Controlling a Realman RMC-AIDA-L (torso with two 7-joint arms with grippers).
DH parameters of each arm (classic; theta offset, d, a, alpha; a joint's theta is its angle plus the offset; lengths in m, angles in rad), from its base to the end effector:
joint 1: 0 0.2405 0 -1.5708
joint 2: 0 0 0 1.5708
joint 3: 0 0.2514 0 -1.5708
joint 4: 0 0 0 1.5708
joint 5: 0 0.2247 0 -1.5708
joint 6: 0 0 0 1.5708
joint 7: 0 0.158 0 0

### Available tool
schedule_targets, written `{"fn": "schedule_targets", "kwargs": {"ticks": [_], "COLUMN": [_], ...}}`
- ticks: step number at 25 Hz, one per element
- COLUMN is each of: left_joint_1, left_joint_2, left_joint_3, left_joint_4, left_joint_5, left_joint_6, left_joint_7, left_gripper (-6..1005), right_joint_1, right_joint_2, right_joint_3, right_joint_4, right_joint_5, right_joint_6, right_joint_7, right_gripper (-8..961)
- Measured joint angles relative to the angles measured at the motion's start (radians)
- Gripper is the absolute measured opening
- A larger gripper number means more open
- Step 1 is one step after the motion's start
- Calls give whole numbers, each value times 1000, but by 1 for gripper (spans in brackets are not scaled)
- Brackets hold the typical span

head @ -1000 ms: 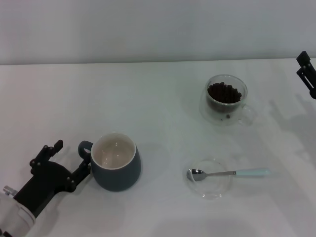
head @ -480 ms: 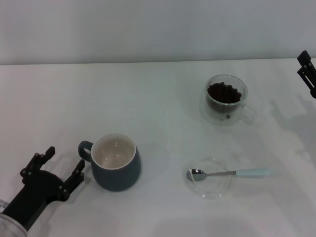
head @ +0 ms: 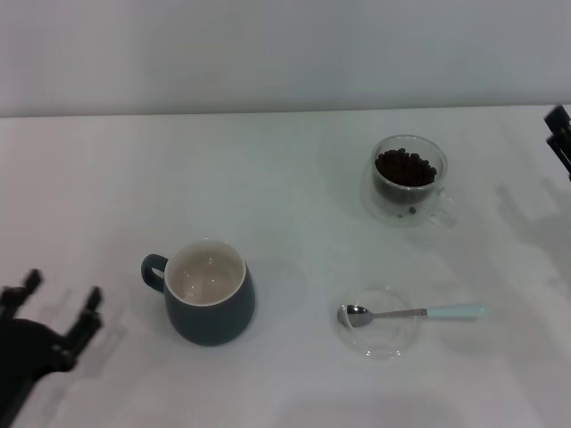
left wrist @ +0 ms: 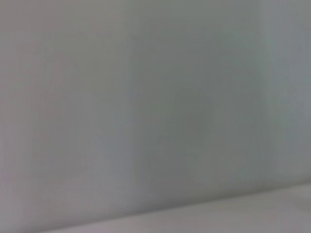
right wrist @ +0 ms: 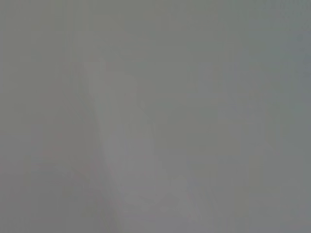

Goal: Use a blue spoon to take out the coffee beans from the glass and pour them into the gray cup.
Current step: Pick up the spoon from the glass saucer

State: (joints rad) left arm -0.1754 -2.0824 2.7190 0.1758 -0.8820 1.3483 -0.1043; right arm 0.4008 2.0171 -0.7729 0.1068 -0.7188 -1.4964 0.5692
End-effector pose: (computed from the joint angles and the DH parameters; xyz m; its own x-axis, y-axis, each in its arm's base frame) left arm -0.3526 0.2318 -0.0696 0.7628 0.0366 0.6455 0.6118 -0.3640 -0.7023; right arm 0.3579 0.3026 0.0196 0.4493 0.1027 -0.8875 -0.8636 -0.2046 -0.4609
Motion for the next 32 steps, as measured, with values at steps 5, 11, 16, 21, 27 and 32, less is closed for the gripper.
{"fn": "schedule_targets", "kwargs": {"ticks": [5,11,16,21,27,32], "left_joint_1": [10,-6,-35,-63,-75,-83], "left_joint_2": [2,2,4,4,1,1], "left_joint_3": [-10,-10,-24,-29,-30,-29], "left_joint_4": [-33,-35,-43,-48,-49,-48], "left_joint_5": [-107,-269,-325,-332,-334,-335], "left_joint_6": [51,58,58,52,43,42], "left_joint_7": [-9,-54,-127,-129,-129,-129], "left_gripper": [802,796,792,791,792,792], "right_joint_1": [-57,-104,-115,-120,-139,-141], "right_joint_2": [-5,-7,-2,1,-2,-1], "right_joint_3": [-47,-165,-155,10,190,198], "right_joint_4": [7,52,180,329,379,395], "right_joint_5": [-2,-2,-3,-117,-340,-377], "right_joint_6": [35,-20,-60,-128,-75,-32], "right_joint_7": [313,491,445,273,170,171], "right_gripper": [844,844,845,845,756,673]}}
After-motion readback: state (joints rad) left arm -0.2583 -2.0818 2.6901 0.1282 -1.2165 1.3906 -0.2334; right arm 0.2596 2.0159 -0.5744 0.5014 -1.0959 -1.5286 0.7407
